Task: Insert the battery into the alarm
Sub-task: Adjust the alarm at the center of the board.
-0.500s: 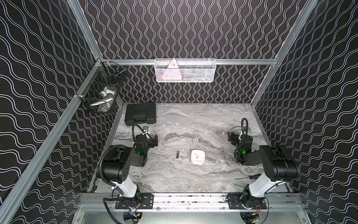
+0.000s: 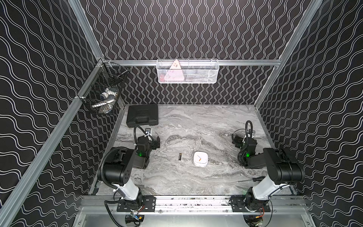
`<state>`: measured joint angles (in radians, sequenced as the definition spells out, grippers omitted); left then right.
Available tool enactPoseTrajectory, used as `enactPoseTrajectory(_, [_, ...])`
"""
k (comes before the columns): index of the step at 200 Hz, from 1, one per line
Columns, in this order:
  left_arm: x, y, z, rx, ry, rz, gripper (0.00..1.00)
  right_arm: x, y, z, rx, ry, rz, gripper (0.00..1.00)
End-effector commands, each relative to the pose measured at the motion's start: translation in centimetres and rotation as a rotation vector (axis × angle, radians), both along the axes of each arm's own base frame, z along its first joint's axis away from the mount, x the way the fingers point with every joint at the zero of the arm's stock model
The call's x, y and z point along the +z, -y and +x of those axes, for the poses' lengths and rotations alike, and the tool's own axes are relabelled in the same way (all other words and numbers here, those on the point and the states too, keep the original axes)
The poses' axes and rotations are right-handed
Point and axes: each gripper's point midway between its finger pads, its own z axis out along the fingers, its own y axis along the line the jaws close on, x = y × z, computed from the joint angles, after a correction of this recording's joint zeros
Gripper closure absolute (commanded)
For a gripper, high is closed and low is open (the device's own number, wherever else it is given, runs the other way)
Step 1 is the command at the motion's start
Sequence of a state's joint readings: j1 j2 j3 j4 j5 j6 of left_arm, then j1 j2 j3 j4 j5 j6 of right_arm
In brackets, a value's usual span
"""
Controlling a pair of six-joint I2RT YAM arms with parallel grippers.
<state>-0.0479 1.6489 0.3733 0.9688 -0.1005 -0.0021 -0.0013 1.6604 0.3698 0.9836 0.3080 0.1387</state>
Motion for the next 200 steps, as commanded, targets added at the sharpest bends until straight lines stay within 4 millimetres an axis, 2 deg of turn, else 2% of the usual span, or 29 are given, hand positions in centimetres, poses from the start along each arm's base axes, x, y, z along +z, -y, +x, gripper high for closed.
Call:
enactPoseTrajectory(1, [1.0, 0.0, 0.5, -0.004, 0.042, 0.008, 0.01, 1.0, 0.4, 0.4, -0.027, 0.041, -0.006, 0.01])
enactPoseTrajectory(40, [1.4, -0.3, 0.4, 0.023, 0.053, 0.013, 0.01, 1.3, 0.4, 0.3, -0.026, 0.048, -0.008, 0.01])
enactPoseTrajectory(80, [5.2, -1.7, -0.7, 0.172, 0.079, 0.088, 0.01, 2.4, -0.5, -0.2, 0.038, 0.093, -0.019, 0.01])
enactPoseTrajectory(100, [6.8, -0.9, -1.4, 0.184, 0.087, 0.139, 0.01, 3.8, -0.9, 0.1, 0.045, 0.066, -0.034, 0.01])
enactPoseTrajectory(113, [7.8, 0.5, -1.5, 0.157, 0.088, 0.143, 0.01, 4.7, -1.3, 0.1, 0.058, 0.035, -0.037, 0.01])
enactPoseTrajectory(134, [10.1, 4.0, -1.7, 0.108, 0.100, 0.125, 0.01, 6.3, -2.0, 0.1, 0.056, 0.035, -0.049, 0.01])
enactPoseTrajectory(156, [10.7, 8.4, -2.5, 0.019, 0.047, 0.025, 0.01, 7.6, -3.1, 0.2, 0.052, -0.007, 0.113, 0.01])
enactPoseTrajectory(182, [9.4, 13.5, -3.8, -0.090, -0.087, -0.181, 0.01, 9.7, -7.6, -0.5, 0.206, -0.049, 0.398, 0.01])
enactPoseTrajectory(200, [8.5, 17.0, -4.7, -0.165, -0.212, -0.295, 0.01, 11.1, -10.7, -2.2, 0.312, -0.078, 0.601, 0.01])
